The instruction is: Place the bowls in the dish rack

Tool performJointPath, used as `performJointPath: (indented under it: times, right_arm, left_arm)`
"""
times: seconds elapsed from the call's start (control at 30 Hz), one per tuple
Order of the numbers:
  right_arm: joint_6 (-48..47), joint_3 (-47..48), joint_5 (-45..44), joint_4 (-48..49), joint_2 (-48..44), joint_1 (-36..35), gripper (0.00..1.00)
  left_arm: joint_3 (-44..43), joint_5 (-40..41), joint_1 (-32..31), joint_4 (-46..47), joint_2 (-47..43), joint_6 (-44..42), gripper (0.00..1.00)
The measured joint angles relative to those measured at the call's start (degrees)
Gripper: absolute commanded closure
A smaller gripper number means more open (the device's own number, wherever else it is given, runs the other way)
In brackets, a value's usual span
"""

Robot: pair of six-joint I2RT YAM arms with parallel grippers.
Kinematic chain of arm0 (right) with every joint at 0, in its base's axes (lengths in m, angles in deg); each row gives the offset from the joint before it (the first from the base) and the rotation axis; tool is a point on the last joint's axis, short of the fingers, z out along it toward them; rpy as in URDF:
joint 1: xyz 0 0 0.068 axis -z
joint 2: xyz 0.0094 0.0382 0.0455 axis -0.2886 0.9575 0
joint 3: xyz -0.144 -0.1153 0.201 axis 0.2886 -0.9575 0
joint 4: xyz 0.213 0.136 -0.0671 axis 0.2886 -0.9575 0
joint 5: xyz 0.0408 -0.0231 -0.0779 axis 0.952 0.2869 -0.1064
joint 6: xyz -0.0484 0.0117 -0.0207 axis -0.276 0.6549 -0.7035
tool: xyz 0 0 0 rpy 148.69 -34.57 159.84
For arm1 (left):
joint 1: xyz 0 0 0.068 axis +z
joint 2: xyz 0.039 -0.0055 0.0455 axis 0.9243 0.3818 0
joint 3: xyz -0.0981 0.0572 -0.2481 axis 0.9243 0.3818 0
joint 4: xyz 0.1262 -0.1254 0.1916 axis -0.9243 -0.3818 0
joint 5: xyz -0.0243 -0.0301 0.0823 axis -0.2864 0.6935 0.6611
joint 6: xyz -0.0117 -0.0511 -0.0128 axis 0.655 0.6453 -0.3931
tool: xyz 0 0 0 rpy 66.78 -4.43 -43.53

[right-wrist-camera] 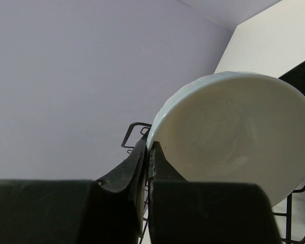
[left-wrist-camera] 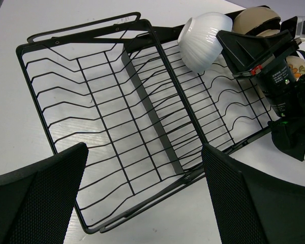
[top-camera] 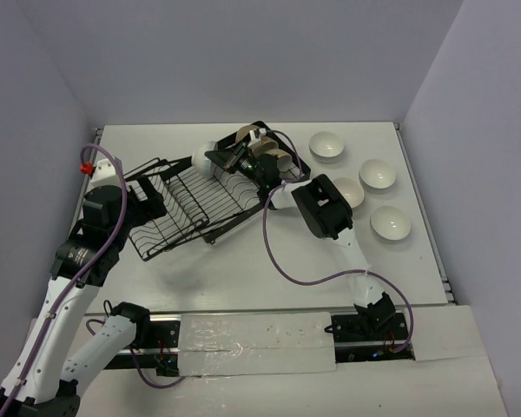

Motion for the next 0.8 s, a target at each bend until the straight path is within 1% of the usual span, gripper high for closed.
performJointPath:
  times: [0.4,0.7,0.8]
  right_arm:
    - [1.09,-0.04,-2.93,-0.04,0.0,0.37,1.0]
    - [1.73,-0.04,-3.61,0.07,0.15,0.37,1.0]
    - [1.7,-0.02,-3.58,1.49,0.72,0.37,1.0]
  left_arm:
    - [0.0,0.0,-0.02,0.0,0.39,-0.02,0.01]
    - [0.0,0.02,0.0,0.0,0.46,-0.02,0.01]
    - [0.0,0.0,-0.02,0.0,0.46,-0.02,0.01]
